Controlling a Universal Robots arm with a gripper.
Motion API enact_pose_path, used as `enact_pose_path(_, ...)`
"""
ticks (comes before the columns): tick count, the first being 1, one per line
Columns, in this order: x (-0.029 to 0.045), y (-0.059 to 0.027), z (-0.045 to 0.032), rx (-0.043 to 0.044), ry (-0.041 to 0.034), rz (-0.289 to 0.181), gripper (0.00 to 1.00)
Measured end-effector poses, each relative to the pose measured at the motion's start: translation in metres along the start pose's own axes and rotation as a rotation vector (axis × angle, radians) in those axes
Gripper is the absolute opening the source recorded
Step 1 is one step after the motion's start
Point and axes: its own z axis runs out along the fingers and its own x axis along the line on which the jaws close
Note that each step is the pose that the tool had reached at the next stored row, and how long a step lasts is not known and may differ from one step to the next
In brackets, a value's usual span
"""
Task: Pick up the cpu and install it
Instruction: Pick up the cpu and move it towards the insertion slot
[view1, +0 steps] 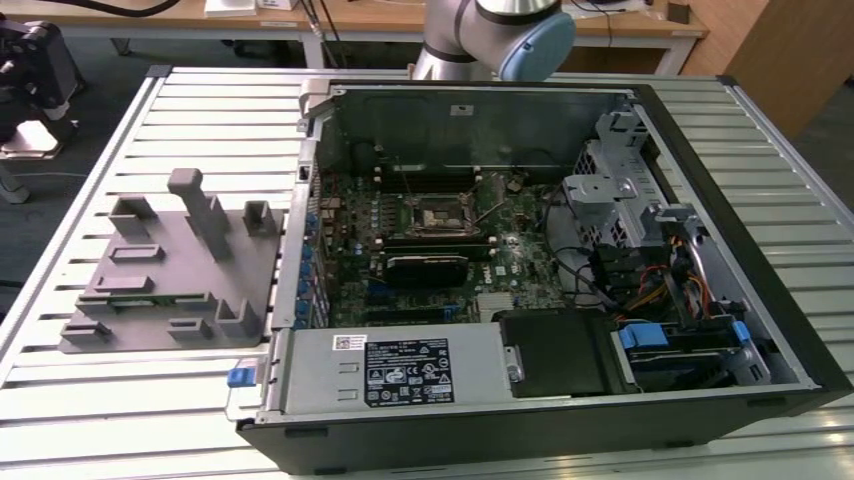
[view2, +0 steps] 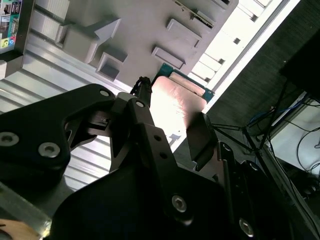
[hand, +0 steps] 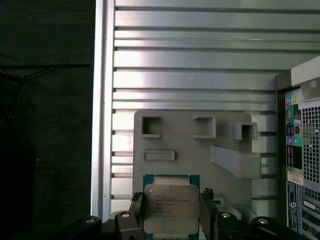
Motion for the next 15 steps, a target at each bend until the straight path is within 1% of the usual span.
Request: enact_pose_path(15,-0.0105,0.0001,0.0001,0.0000,0.0000,0.000,0.53)
